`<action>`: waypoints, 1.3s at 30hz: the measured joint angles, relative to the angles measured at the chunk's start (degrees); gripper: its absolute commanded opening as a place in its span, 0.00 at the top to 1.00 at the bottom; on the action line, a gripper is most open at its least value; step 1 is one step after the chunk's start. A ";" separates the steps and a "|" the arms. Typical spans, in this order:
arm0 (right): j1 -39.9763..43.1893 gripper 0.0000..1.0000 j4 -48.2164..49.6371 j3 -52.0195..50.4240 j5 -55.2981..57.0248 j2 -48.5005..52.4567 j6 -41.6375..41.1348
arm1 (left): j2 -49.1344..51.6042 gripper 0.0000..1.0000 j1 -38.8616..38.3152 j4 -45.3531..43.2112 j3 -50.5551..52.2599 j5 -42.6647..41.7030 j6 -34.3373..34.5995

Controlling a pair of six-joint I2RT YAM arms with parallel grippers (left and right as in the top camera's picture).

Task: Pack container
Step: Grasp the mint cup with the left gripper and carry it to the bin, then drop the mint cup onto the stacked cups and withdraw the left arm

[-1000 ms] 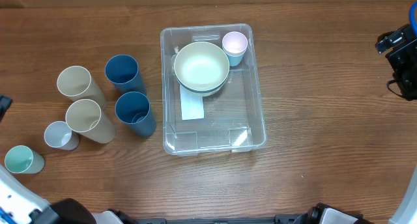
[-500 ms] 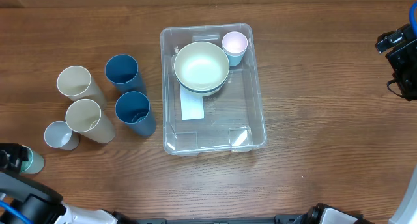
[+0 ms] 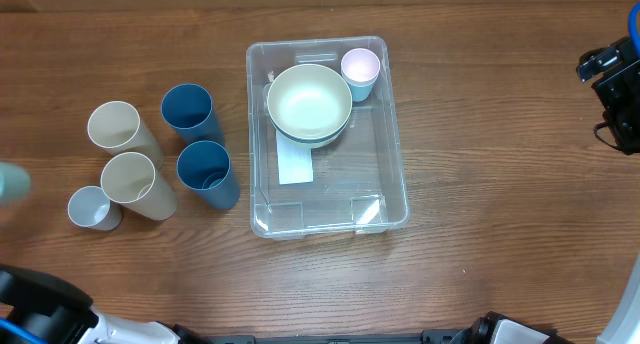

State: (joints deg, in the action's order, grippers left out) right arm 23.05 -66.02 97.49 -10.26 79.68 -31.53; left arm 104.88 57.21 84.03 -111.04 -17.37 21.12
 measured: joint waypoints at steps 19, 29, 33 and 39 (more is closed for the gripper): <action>0.00 0.00 -0.02 0.00 0.00 0.00 0.00 | 13.18 0.95 -90.27 -18.64 -17.88 17.73 -13.90; 0.00 0.00 0.00 0.00 0.00 0.00 -0.02 | 21.79 0.89 -87.30 -34.36 -17.84 24.96 -15.76; 0.00 0.00 0.00 0.00 0.02 0.00 0.02 | 22.08 0.89 -83.97 -34.36 -17.84 21.84 -15.76; 0.00 0.00 0.00 0.00 0.02 0.00 0.02 | 22.12 0.53 -83.41 -28.57 -18.18 20.65 -13.57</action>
State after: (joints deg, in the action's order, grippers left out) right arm 23.05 -66.02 97.49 -10.24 79.68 -31.51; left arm 127.00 -26.20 55.46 -129.23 3.29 7.55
